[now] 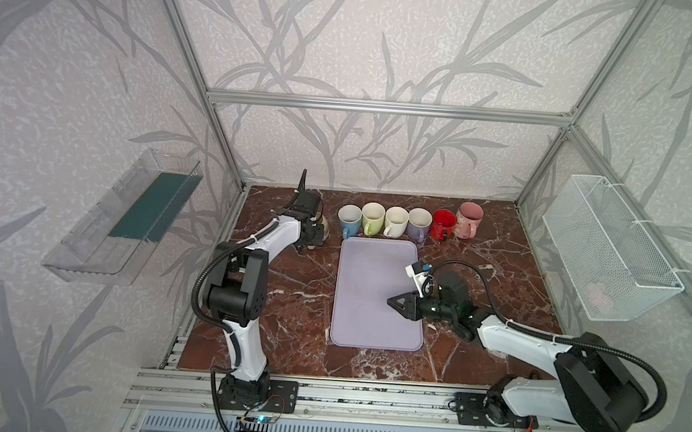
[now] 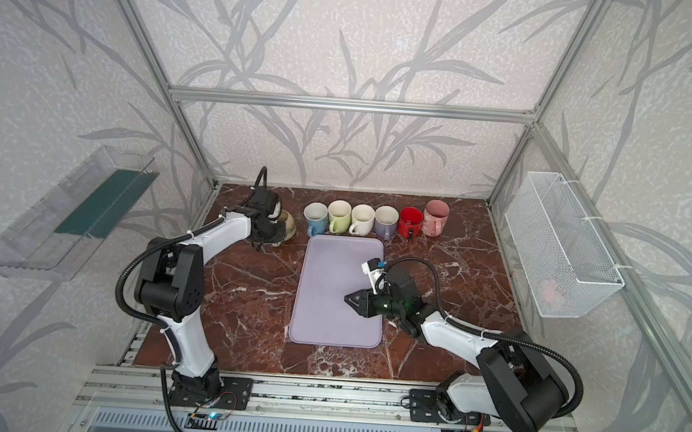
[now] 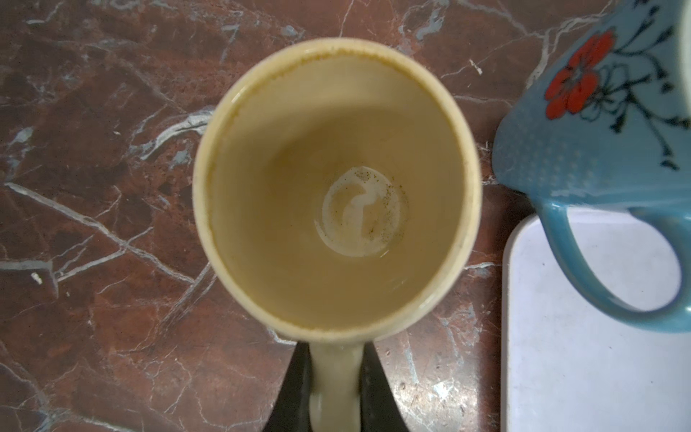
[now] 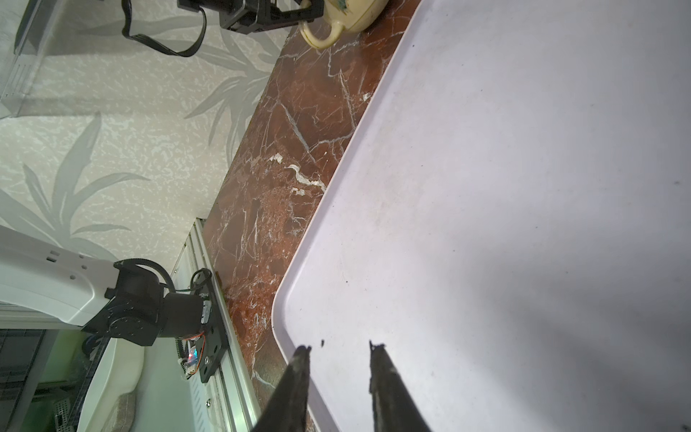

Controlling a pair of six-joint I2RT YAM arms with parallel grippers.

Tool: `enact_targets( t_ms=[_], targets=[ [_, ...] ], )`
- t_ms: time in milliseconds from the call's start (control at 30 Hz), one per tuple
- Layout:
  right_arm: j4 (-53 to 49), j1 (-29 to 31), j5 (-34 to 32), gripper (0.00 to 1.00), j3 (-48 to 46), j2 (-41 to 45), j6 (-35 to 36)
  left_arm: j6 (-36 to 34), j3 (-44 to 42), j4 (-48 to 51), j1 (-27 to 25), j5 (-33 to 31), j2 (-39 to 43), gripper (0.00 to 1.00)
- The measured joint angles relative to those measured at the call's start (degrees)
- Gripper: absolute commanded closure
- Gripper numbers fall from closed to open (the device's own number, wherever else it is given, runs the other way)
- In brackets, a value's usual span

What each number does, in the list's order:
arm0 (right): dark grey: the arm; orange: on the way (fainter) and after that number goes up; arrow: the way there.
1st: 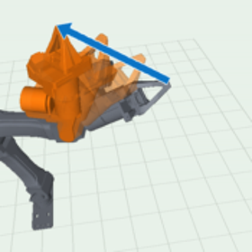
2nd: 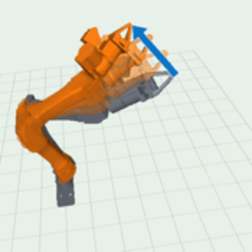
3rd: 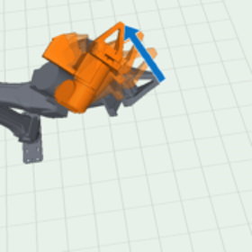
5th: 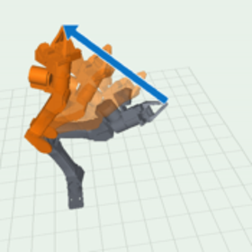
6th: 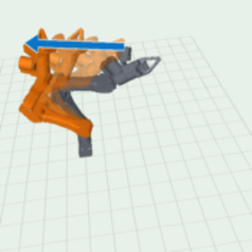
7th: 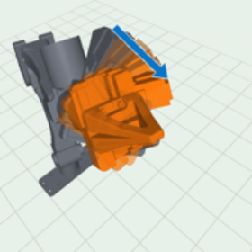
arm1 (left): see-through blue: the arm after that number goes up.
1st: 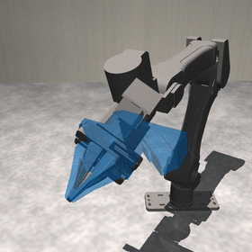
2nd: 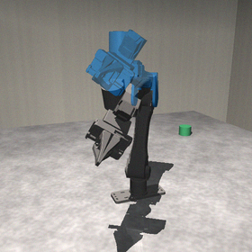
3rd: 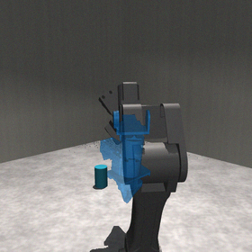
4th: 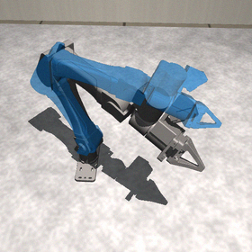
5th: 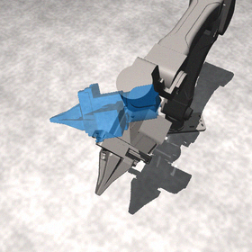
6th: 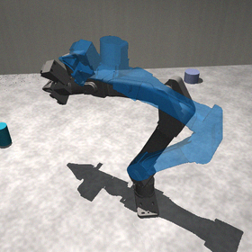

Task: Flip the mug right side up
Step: 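Lower the cream mug upright beside the blue dotted mug and open the left gripper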

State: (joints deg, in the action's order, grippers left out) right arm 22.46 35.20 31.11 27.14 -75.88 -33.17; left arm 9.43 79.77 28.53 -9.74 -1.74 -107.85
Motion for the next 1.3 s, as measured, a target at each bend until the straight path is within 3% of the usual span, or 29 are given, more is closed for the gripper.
enact_targets(
  t_ms=[900, 1300],
  targets=[
    [1.66, 0.00, 0.44, 0.71, -0.66, -1.03, -1.09, -3.89, 8.07, 1.05, -4.52, -4.98, -6.69, 1.00],
    [0.79, -1.27, 0.33, 0.67, -0.66, -0.63, -0.46, -4.61, 8.07, 1.03, -4.90, -5.05, -6.71, 0.74]
  ],
)
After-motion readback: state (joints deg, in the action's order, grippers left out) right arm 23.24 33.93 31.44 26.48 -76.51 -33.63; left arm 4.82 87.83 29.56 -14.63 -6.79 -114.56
